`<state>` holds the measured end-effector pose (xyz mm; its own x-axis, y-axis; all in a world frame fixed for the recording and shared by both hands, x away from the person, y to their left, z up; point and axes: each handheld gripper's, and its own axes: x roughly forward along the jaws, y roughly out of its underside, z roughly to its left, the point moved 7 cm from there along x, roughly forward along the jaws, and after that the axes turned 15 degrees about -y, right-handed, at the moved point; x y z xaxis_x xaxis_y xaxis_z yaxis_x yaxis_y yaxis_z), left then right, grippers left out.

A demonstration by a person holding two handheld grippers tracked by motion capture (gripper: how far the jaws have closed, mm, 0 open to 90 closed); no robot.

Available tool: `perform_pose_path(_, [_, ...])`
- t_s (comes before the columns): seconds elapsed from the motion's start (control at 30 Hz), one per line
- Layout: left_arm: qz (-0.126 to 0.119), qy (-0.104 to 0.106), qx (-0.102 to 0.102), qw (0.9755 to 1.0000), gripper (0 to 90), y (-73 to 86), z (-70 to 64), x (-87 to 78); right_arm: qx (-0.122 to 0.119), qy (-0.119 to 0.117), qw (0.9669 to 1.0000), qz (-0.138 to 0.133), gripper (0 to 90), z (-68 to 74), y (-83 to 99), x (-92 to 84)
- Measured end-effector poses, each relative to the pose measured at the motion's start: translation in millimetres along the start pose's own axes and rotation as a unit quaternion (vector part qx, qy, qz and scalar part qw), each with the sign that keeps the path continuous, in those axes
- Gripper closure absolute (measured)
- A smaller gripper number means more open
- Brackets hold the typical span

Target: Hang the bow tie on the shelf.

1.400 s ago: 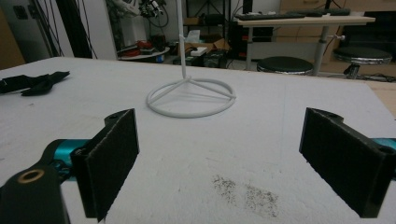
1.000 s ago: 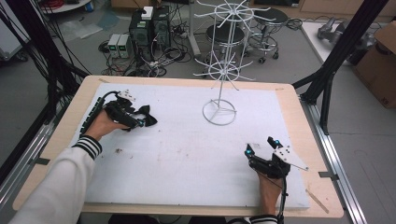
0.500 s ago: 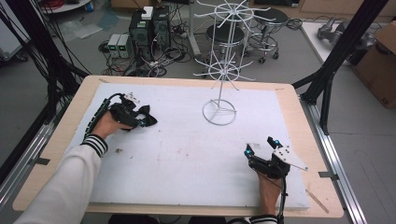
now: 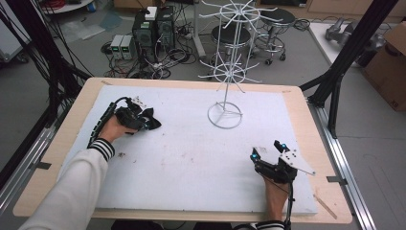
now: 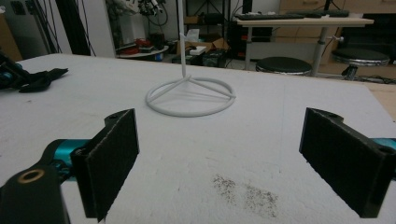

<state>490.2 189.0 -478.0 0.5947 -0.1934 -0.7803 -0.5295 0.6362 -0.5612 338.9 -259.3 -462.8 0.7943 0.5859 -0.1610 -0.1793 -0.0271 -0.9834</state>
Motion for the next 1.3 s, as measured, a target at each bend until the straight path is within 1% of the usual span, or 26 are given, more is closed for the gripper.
perform_pose_path(0.1, [0.003, 0.001, 0.005, 1.0000, 82.1, -0.4, -3.5, 1.2, 0.002, 0.000, 1.0000, -0.002, 10.9, -0.7, -0.2, -0.2])
perform_pose_path(0.17, [0.003, -0.001, 0.007, 1.0000, 85.8, -0.9, -4.0, 1.2, 0.004, -0.002, 1.0000, -0.001, 10.9, 0.1, 0.0, -0.2])
perform_pose_path(0.2, [0.005, -0.004, 0.011, 0.9999, 86.3, -1.1, -4.8, 1.3, 0.003, -0.002, 1.0000, -0.001, 11.0, 0.1, 0.0, -0.1])
perform_pose_path(0.3, [0.003, -0.003, 0.004, 1.0000, 86.6, -1.3, -5.2, 1.3, 0.002, -0.001, 1.0000, -0.001, 10.9, 0.0, 0.0, 0.0])
perform_pose_path(0.33, [0.004, -0.003, 0.005, 1.0000, 86.6, -1.1, -4.6, 0.8, 0.003, -0.001, 1.0000, -0.001, 10.9, 0.1, 0.0, -0.1])
perform_pose_path(0.37, [0.001, -0.002, 0.007, 1.0000, 86.8, -1.8, -4.2, -0.6, 0.003, -0.002, 1.0000, -0.002, 10.9, -0.1, 0.0, -0.1])
perform_pose_path(0.43, [-0.004, -0.003, 0.002, 1.0000, 86.8, -2.8, -4.0, -1.4, 0.003, -0.002, 1.0000, -0.001, 11.0, -0.1, 0.0, -0.2])
perform_pose_path(0.5, [-0.021, -0.001, -0.009, 0.9997, 86.8, -7.0, -2.0, -6.7, 0.003, -0.002, 1.0000, -0.001, 10.9, -0.1, 0.0, -0.1])
perform_pose_path(0.53, [-0.021, -0.001, -0.009, 0.9997, 86.8, -7.0, -2.0, -6.7, 0.003, -0.002, 1.0000, -0.002, 11.0, -0.1, 0.0, -0.1])
perform_pose_path(0.6, [-0.038, 0.001, -0.021, 0.9991, 86.8, -10.7, -0.6, -11.9, 0.003, 0.000, 1.0000, -0.002, 10.9, -0.5, -0.1, -0.2])
perform_pose_path(0.63, [-0.058, 0.002, -0.031, 0.9979, 86.9, -14.9, 1.5, -17.6, 0.002, 0.000, 1.0000, -0.002, 11.0, -0.9, -0.3, -0.1])
perform_pose_path(0.67, [-0.058, 0.002, -0.031, 0.9979, 86.9, -14.9, 1.5, -17.6, 0.002, 0.000, 1.0000, -0.002, 11.0, -0.9, -0.3, -0.2])
perform_pose_path(0.7, [-0.080, 0.007, -0.047, 0.9957, 86.8, -19.2, 3.5, -23.6, 0.005, -0.001, 1.0000, -0.001, 10.9, -0.1, 0.2, -0.3])
perform_pose_path(0.73, [-0.080, 0.007, -0.047, 0.9957, 86.9, -19.2, 3.5, -23.6, 0.005, -0.001, 1.0000, -0.001, 10.9, -0.1, 0.2, -0.3])
perform_pose_path(0.77, [-0.091, 0.011, -0.059, 0.9941, 86.9, -21.5, 4.3, -26.5, 0.003, -0.001, 1.0000, -0.001, 10.9, 0.0, 0.0, -0.1])
perform_pose_path(0.83, [-0.113, 0.014, -0.076, 0.9905, 86.9, -26.2, 5.5, -32.7, 0.000, 0.000, 1.0000, 0.000, 11.0, 0.0, 0.0, 0.0])
perform_pose_path(0.93, [-0.148, 0.018, -0.099, 0.9838, 87.0, -33.5, 7.1, -42.5, 0.000, 0.000, 1.0000, 0.000, 10.9, 0.1, 0.0, 0.1])
perform_pose_path(0.97, [-0.168, 0.017, -0.111, 0.9795, 87.0, -37.6, 8.5, -48.8, 0.000, -0.001, 1.0000, -0.001, 10.9, 0.0, 0.0, 0.1])
perform_pose_path(1.0, [-0.168, 0.017, -0.111, 0.9795, 87.0, -37.6, 8.5, -48.8, 0.000, -0.001, 1.0000, -0.001, 10.9, 0.0, 0.0, 0.1])
perform_pose_path(1.03, [-0.176, 0.017, -0.113, 0.9778, 87.0, -39.3, 8.9, -51.4, 0.000, 0.000, 1.0000, 0.000, 11.0, 0.0, 0.0, 0.0])
perform_pose_path(1.07, [-0.180, 0.016, -0.114, 0.9769, 87.0, -40.3, 9.0, -53.6, 0.000, 0.000, 1.0000, 0.000, 11.0, 0.0, 0.0, 0.0])
perform_pose_path(1.13, [-0.183, 0.019, -0.123, 0.9752, 87.0, -41.0, 9.6, -56.4, -0.003, -0.001, 1.0000, -0.001, 10.9, 0.0, -0.2, 0.2])
perform_pose_path(1.2, [-0.192, 0.017, -0.129, 0.9727, 87.0, -43.1, 9.4, -61.2, -0.004, 0.001, 1.0000, -0.001, 11.0, 0.1, -0.3, 0.5])
perform_pose_path(1.23, [-0.192, 0.017, -0.129, 0.9727, 87.0, -43.1, 9.4, -61.2, -0.004, 0.001, 1.0000, -0.001, 10.9, -0.1, -0.3, 0.4])
perform_pose_path(1.27, [-0.197, 0.015, -0.128, 0.9719, 87.0, -44.2, 9.6, -63.3, -0.004, 0.001, 1.0000, -0.001, 10.9, -0.1, -0.3, 0.4])
perform_pose_path(1.3, [-0.210, 0.017, -0.139, 0.9677, 87.0, -47.7, 9.8, -68.9, -0.003, 0.001, 1.0000, -0.002, 10.9, 0.0, -0.3, 0.5])
